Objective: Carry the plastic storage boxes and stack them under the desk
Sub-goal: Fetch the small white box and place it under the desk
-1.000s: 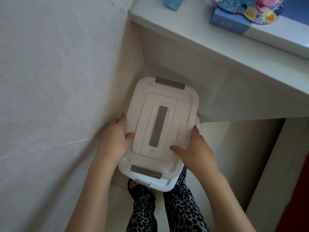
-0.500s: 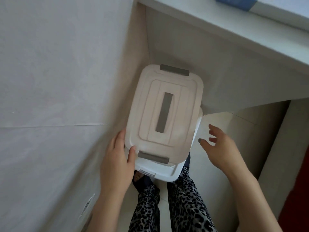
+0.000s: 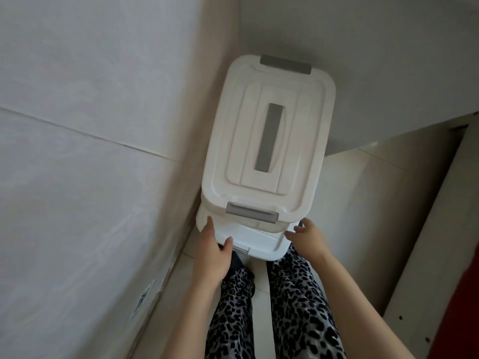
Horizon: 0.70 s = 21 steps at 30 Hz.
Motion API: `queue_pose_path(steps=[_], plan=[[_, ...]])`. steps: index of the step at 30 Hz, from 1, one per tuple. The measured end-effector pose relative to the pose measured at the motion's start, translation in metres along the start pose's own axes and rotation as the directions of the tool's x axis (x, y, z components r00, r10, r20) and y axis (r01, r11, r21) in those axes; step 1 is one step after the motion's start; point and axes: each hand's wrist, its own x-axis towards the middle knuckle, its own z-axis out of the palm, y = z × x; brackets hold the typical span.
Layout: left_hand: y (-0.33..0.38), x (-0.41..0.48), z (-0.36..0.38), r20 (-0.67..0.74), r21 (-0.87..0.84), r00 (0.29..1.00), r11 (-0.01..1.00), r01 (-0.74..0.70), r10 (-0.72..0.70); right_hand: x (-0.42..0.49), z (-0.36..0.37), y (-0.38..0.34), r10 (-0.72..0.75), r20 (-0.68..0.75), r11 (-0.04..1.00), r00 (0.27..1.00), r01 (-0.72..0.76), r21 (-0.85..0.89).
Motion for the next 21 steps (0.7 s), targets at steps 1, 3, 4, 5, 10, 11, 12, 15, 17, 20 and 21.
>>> queue_pose_path(steps=[1,3,4,5,10,11,12,15,17,20,21], plan=[[-0.002,0.005,0.005,0.028,-0.012,0.999,1.000,0.016,-0.015,0.004,0.004,0.002,0.006,0.007,1.000,1.000,-0.006,0.024],[-0.004,0.014,0.013,0.082,0.002,0.996,1.000,0.028,-0.028,0.010,0.011,0.004,-0.017,0.018,0.998,1.000,0.016,0.057],[-0.006,0.018,0.016,0.105,0.021,0.994,0.999,0.027,-0.029,0.011,0.014,0.005,-0.042,0.014,0.997,0.999,0.041,0.068],[-0.007,0.021,0.019,0.126,0.035,0.992,0.999,0.022,-0.027,0.011,0.017,0.005,-0.068,0.005,0.995,0.998,0.067,0.076],[-0.010,0.021,0.028,0.177,-0.016,0.984,1.000,0.006,-0.003,0.010,0.028,0.009,-0.106,-0.056,0.983,0.993,0.113,0.142],[-0.011,0.020,0.029,0.173,-0.026,0.985,1.000,-0.005,0.009,0.010,0.030,0.010,-0.107,-0.062,0.982,0.992,0.115,0.152],[-0.012,0.020,0.028,0.171,-0.029,0.985,0.999,-0.013,0.018,0.009,0.031,0.010,-0.106,-0.058,0.981,0.993,0.114,0.154],[-0.012,0.021,0.024,0.169,-0.018,0.985,1.000,-0.022,0.024,0.008,0.034,0.010,-0.109,-0.046,0.982,0.993,0.114,0.148],[-0.013,0.024,0.020,0.154,-0.012,0.988,1.000,-0.022,0.024,0.005,0.036,0.008,-0.129,-0.037,0.980,0.991,0.133,0.145],[-0.014,0.028,0.013,0.154,0.004,0.988,1.000,-0.025,0.024,0.003,0.043,0.007,-0.145,-0.019,0.975,0.989,0.146,0.167],[-0.015,0.029,0.011,0.158,0.012,0.987,1.000,-0.025,0.023,0.002,0.046,0.007,-0.150,-0.022,0.973,0.988,0.151,0.175]])
